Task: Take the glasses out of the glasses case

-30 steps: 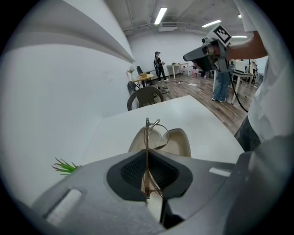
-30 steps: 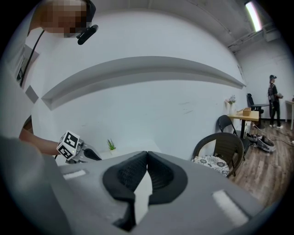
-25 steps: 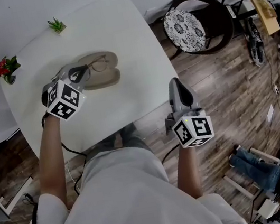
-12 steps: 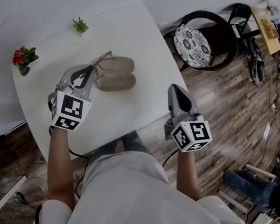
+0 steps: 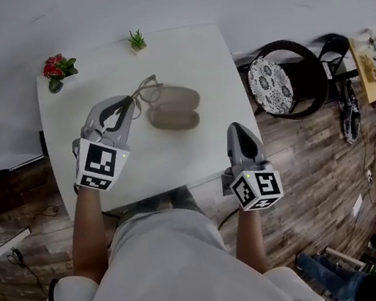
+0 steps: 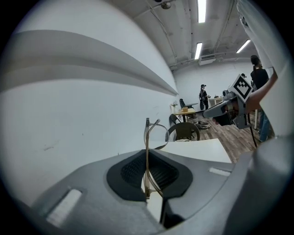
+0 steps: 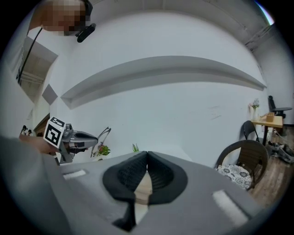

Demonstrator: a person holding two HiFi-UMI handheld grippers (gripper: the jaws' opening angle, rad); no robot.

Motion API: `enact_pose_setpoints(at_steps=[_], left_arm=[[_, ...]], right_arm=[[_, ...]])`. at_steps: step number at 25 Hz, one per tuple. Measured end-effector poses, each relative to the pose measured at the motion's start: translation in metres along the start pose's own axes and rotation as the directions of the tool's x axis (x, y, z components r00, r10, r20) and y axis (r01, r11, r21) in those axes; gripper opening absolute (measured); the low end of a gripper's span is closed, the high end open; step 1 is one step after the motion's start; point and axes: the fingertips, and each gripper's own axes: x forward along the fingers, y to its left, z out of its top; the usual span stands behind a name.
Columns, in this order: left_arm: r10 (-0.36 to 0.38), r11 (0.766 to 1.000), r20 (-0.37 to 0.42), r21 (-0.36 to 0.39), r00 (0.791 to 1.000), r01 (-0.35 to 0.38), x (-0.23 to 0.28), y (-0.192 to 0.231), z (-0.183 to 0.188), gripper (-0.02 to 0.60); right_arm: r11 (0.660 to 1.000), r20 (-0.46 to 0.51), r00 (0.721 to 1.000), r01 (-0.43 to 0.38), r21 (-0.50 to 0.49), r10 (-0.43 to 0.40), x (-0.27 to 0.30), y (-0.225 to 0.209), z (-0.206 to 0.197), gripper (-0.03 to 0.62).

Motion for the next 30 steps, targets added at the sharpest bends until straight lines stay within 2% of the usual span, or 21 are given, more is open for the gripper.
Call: enact_pose_setpoints(at_steps=[9, 16, 24, 30], left_arm=[[0.150, 0.988, 0.058, -0.037, 0.987, -0.148, -0.043, 0.019, 0.014, 0.023], [0.218, 0.973, 0.093, -0.092, 0.971, -0.210, -0.065, 0.025, 0.023, 0.023], [0.288, 0.953, 0.161, -0.147, 0.944, -0.266, -0.081, 0.036, 0.046, 0.023], [0.342, 0.931, 0.180, -0.200, 0.922, -0.307, -0.093, 0.044, 0.050, 0.023]], right_arm=[[0.998, 0.043, 0.997, -0.062, -0.020, 0.063, 0.012, 0.005, 0.018, 0.003], [0.998, 0.077, 0.995, -0.057, -0.042, 0.060, 0.005, -0.005, 0.037, 0.003], [0.997, 0.100, 0.993, -0.051, -0.057, 0.057, 0.003, -0.012, 0.052, 0.003], [0.996, 0.105, 0.993, -0.054, -0.068, 0.061, 0.005, -0.012, 0.060, 0.003]])
